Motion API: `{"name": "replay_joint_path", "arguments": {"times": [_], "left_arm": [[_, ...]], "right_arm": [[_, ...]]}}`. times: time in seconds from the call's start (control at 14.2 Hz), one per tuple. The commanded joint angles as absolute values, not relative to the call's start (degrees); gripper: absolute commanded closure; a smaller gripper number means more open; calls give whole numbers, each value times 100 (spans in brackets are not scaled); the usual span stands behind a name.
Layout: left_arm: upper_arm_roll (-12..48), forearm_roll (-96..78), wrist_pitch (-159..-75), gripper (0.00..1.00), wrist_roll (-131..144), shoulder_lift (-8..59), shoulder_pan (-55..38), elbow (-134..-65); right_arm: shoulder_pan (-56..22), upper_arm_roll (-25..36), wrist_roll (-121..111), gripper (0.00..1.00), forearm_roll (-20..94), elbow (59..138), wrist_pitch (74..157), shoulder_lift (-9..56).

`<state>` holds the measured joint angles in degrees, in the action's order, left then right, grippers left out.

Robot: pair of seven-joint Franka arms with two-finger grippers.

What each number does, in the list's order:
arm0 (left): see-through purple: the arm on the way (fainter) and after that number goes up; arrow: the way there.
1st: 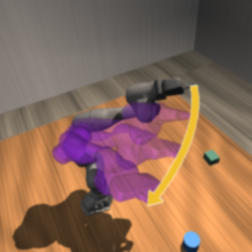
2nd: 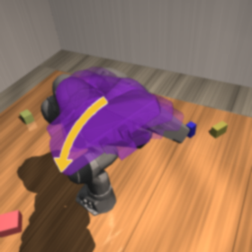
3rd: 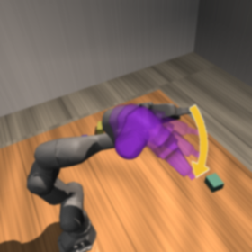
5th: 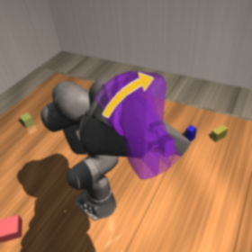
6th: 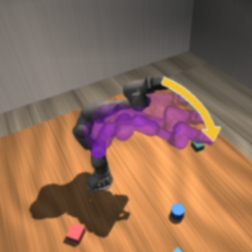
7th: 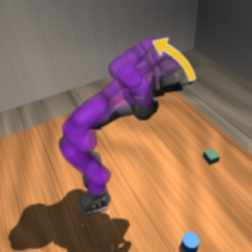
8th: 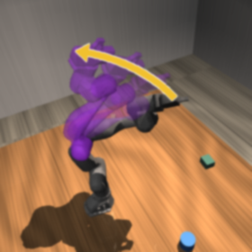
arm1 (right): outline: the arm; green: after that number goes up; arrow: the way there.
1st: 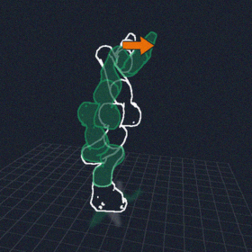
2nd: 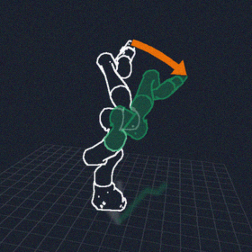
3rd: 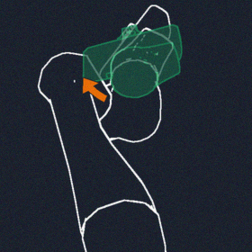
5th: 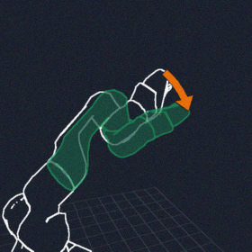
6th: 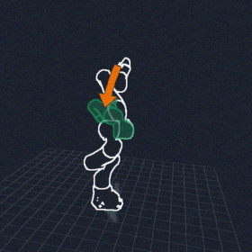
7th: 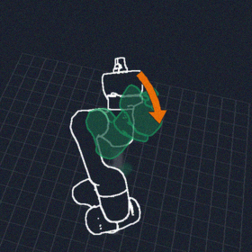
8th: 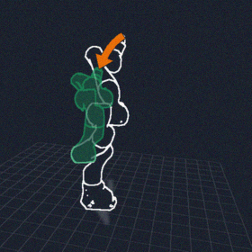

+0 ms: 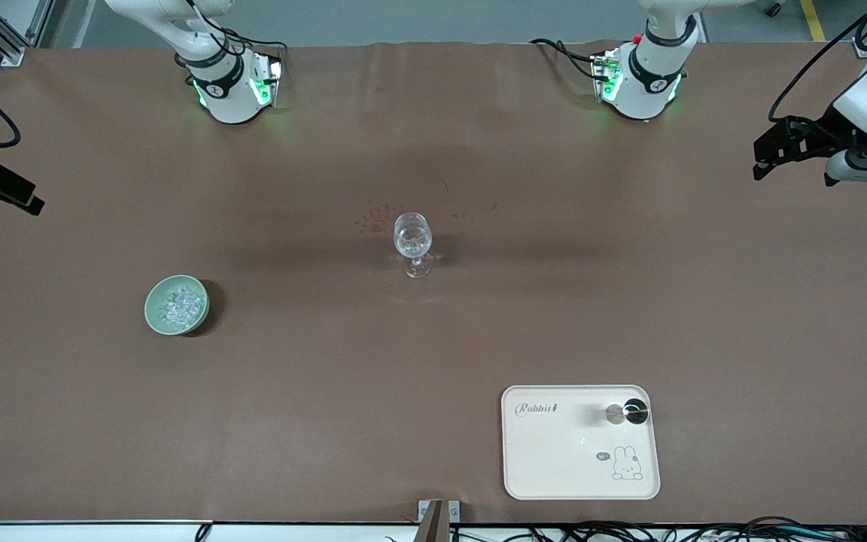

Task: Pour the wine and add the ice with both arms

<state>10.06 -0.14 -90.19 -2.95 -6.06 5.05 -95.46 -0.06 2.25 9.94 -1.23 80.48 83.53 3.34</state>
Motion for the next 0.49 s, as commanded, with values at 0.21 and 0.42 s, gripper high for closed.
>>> {"name": "replay_joint_path", "arguments": {"times": [0.21,0.42], "left_arm": [[1002,-106,-8904,0,-369,-493,519,-9273],[993,-88,-8886,0,-360,-483,527,-9255]], "right_arm": [[-61,272,932,0,-62,8209,8350,176],[-53,272,940,0,-62,8209,8358,185]]}}
